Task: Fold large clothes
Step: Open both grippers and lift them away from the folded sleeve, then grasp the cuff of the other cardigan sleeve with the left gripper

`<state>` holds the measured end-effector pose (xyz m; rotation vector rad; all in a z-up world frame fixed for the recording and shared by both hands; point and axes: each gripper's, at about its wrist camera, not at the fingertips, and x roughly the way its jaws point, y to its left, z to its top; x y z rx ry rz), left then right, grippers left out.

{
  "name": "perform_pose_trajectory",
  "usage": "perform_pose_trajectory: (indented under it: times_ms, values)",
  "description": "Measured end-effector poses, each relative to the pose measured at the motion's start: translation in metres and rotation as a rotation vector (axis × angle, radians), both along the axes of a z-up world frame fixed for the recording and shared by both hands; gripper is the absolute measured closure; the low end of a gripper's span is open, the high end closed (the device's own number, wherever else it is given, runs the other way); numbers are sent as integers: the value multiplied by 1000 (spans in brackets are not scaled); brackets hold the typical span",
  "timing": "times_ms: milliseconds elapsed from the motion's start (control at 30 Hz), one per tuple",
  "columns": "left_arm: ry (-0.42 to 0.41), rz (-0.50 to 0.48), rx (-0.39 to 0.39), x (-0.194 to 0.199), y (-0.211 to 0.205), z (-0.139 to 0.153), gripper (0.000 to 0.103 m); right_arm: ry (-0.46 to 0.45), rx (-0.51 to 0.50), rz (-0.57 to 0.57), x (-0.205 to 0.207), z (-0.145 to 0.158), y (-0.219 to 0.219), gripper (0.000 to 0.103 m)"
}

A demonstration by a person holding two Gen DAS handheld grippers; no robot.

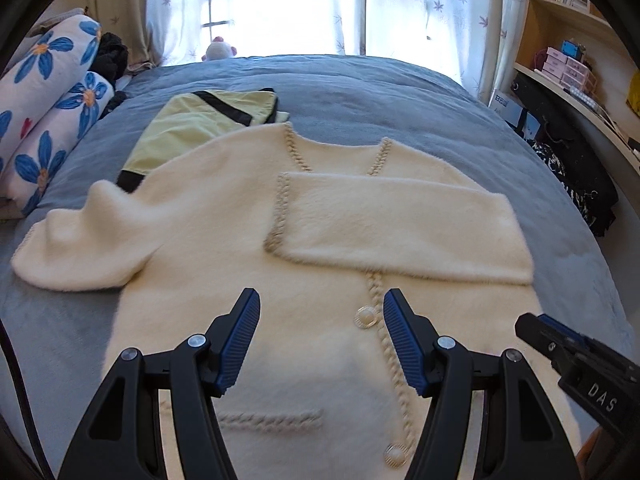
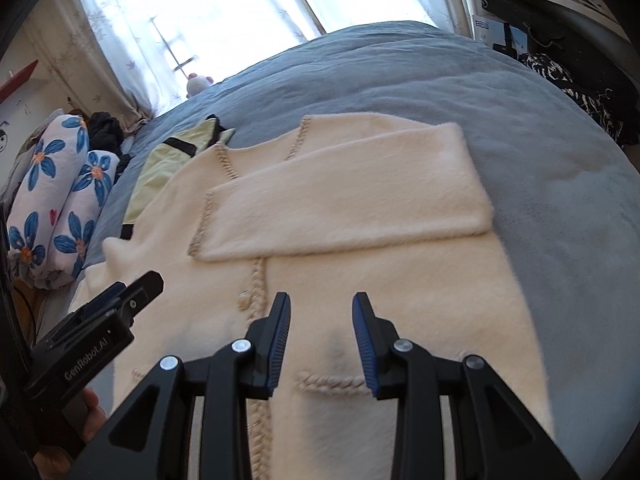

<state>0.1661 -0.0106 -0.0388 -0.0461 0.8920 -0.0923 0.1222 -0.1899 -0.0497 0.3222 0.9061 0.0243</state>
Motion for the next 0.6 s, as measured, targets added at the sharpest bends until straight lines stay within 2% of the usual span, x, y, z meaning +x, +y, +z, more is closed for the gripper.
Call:
perform_pose_trajectory:
  times_ms: [233,600]
  values:
    - [5,72,20,-33,59,7,40,-9,-21,74,-14,9,52,71]
    - [18,131,-17,-66,139,10,40,-9,-74,170,-24,11,133,71]
